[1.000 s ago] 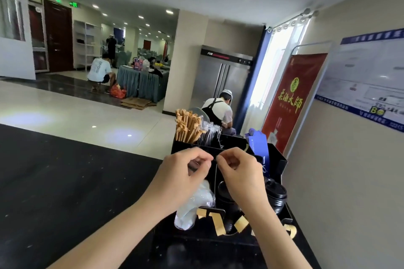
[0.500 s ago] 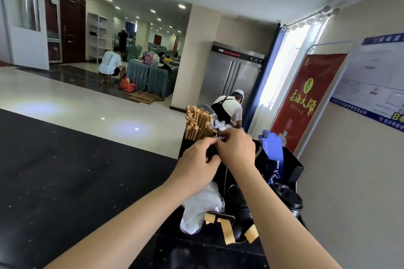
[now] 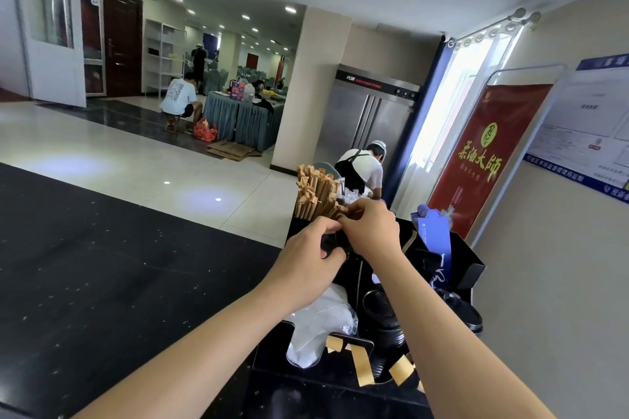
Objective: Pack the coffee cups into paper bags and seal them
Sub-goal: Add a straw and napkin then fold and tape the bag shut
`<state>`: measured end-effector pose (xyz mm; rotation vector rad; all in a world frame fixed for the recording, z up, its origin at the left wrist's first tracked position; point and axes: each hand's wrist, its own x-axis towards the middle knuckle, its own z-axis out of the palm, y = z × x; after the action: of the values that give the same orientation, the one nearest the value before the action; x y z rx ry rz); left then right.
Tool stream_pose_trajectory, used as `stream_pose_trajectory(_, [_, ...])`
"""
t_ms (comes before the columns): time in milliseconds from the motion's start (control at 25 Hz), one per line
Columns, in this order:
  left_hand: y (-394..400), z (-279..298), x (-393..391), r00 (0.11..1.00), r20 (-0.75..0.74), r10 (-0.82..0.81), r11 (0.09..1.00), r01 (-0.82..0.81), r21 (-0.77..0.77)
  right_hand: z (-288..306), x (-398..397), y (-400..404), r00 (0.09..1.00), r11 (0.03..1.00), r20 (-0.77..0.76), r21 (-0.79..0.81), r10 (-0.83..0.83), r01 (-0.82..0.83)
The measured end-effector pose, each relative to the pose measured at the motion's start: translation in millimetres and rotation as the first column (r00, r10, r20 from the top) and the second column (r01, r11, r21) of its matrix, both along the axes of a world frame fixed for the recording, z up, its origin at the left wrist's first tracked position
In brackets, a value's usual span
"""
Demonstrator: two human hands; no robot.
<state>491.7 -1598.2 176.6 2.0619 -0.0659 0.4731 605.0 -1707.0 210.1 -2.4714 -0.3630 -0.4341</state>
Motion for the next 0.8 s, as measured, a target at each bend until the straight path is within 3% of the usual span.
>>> stream_pose_trajectory(320, [6,-4,-4,1.0,-0.011,0.008,1.0,-0.008,-0.002,-2,3,-14,0.999,0.977,0.038,0.209,0.027,-0.034])
stream_pose_trajectory(520, [4,-5,-6,1.0,-0.008,-0.001,1.0,0.001,-0.009,0,6,-28,0.996,0.945,-0.015,0.319,0.082,-0.073])
stream_pose_trajectory(800, [5,-3,-7,1.0,-0.005,-0.006,1.0,0.006,-0.01,9,7,-34,0.996,0.925,-0.059,0.376,0.073,-0.046])
